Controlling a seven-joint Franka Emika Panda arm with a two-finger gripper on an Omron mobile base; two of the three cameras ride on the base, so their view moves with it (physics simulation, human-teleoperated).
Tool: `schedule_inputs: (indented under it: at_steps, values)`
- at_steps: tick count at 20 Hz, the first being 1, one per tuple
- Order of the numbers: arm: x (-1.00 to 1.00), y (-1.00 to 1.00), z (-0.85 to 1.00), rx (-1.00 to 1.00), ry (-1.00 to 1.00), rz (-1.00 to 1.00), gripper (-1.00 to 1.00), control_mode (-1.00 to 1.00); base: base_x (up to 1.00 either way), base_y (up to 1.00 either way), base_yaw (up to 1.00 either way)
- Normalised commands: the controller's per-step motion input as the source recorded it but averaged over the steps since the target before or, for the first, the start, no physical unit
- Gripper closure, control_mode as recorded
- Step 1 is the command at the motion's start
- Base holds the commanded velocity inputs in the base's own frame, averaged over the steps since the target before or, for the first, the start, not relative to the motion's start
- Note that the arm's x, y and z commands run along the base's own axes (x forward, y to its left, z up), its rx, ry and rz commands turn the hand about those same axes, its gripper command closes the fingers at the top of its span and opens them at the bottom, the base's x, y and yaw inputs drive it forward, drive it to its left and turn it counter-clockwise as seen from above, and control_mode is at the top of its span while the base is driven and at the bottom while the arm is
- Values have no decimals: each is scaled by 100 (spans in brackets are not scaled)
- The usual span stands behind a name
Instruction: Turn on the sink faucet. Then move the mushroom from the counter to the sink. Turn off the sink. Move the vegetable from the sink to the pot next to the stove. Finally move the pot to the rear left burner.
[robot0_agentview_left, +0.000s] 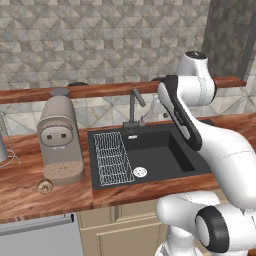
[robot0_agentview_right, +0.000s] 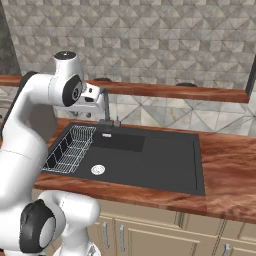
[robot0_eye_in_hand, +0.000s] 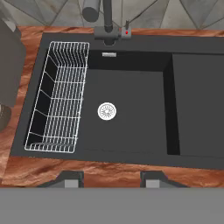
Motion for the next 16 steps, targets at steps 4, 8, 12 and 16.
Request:
schedule_inputs:
  at_steps: [4,8,12,16]
  values:
    - [-11,-2,0,0,-4,0,-100,-100,0,0,0]
    - [0,-28,-13,0,-4,0,-100,-100,0,0,0]
    - [-16,-55,-34,9,-14,0,-100,-100,0,0,0]
    - [-7,-57,-36,15,-13,1,-100,-100,0,0,0]
